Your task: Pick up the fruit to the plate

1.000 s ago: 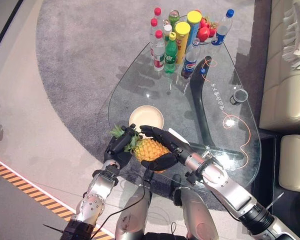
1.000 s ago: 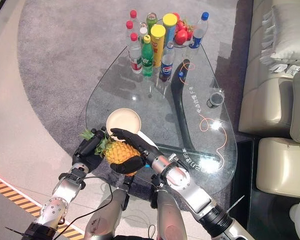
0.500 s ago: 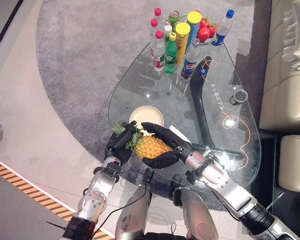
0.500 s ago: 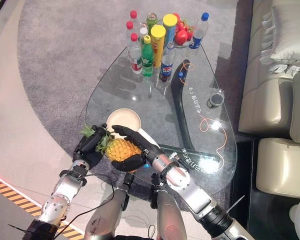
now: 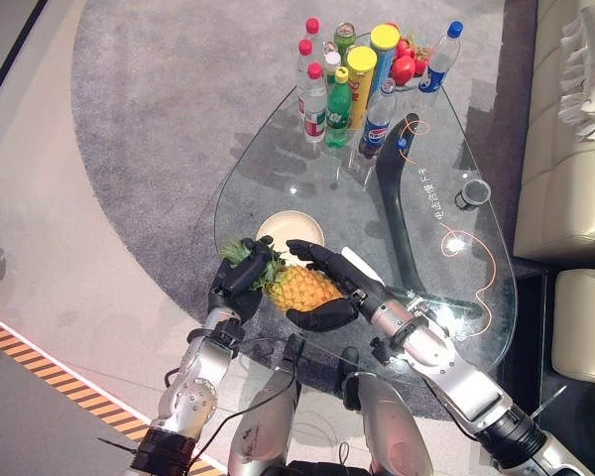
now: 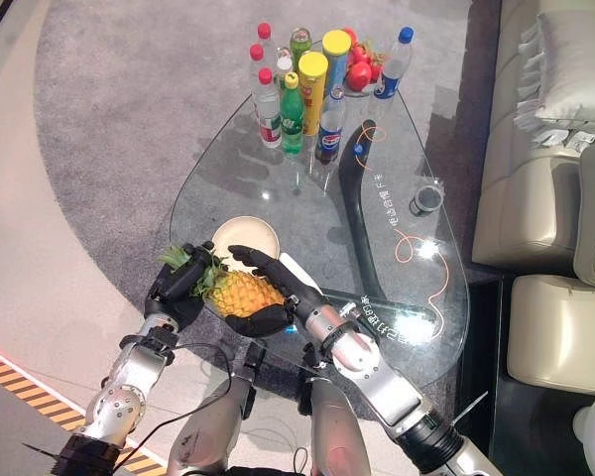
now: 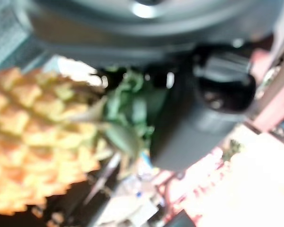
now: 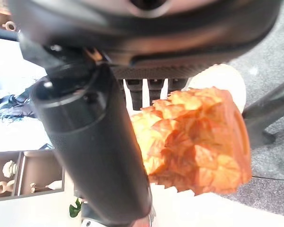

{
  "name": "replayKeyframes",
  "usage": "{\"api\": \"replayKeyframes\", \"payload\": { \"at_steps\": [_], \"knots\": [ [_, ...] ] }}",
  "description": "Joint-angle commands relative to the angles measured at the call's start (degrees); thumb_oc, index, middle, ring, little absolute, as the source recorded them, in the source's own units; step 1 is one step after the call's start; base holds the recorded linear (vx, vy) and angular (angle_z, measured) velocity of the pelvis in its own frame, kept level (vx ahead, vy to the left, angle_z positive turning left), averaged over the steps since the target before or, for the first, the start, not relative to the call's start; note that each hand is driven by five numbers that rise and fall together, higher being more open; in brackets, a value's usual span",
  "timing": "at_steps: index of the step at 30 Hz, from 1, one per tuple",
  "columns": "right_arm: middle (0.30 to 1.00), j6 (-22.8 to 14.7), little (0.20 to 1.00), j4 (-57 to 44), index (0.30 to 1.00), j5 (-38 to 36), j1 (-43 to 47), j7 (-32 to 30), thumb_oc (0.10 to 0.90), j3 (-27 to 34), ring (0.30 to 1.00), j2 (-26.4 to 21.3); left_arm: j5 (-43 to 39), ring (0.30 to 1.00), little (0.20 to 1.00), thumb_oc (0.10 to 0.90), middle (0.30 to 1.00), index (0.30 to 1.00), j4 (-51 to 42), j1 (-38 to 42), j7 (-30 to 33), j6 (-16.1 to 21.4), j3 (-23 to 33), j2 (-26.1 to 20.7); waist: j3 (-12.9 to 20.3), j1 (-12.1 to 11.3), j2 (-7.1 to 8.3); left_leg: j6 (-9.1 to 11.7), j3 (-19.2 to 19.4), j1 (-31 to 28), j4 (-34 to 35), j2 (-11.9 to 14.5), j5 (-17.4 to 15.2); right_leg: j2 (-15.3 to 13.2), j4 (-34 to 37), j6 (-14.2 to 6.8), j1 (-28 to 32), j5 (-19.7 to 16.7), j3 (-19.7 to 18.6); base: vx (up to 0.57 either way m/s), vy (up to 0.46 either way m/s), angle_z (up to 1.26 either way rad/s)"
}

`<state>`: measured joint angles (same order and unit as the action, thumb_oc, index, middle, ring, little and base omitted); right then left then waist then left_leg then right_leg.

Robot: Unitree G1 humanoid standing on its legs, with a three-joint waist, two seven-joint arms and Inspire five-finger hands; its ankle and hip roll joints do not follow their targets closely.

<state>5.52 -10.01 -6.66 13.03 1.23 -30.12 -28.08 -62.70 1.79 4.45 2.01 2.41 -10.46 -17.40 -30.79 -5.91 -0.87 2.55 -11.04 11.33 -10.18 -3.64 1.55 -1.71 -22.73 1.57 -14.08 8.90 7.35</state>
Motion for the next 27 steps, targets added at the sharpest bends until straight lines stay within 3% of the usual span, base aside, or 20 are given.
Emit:
{"api": "replayKeyframes", "payload": {
  "at_steps": [1,14,27],
  "knots": [
    [0.900,-8.2,0.900,-8.4,0.900,0.8,1.6,-4.8,0.800,9.2,0.900,2.1,3.6,0.300,0.200,0.100,0.300,0.300,-4.7,-4.4,-1.0,5.6,2.7,-0.7,5.4,1.5,2.21,-4.5,3.5,1.5,-6.3,-3.4,-3.6,1.7,7.9,-1.0,4.7,-4.9,-3.0,0.00,0.000,0.00],
    [0.900,-8.8,0.900,-8.7,0.900,1.1,0.7,-6.9,0.800,11.4,0.900,1.5,7.4,0.300,0.200,0.100,0.300,0.300,-4.3,-3.8,0.3,7.8,4.1,-1.3,4.9,2.0,2.33,-4.5,4.1,1.9,-6.7,-3.2,-3.7,1.8,7.4,-1.1,4.0,-4.9,-3.5,0.00,0.000,0.00],
    [0.900,-9.8,0.900,-8.8,0.900,-2.6,-0.8,-4.6,0.800,13.2,0.900,1.3,13.8,0.300,0.200,0.100,0.300,0.300,-1.6,-2.3,2.2,12.1,6.7,-1.9,5.4,2.8,2.93,-4.4,4.6,1.8,-6.8,-3.0,-3.8,2.1,7.3,-1.3,3.8,-4.9,-4.4,0.00,0.001,-0.03]
  ]
}}
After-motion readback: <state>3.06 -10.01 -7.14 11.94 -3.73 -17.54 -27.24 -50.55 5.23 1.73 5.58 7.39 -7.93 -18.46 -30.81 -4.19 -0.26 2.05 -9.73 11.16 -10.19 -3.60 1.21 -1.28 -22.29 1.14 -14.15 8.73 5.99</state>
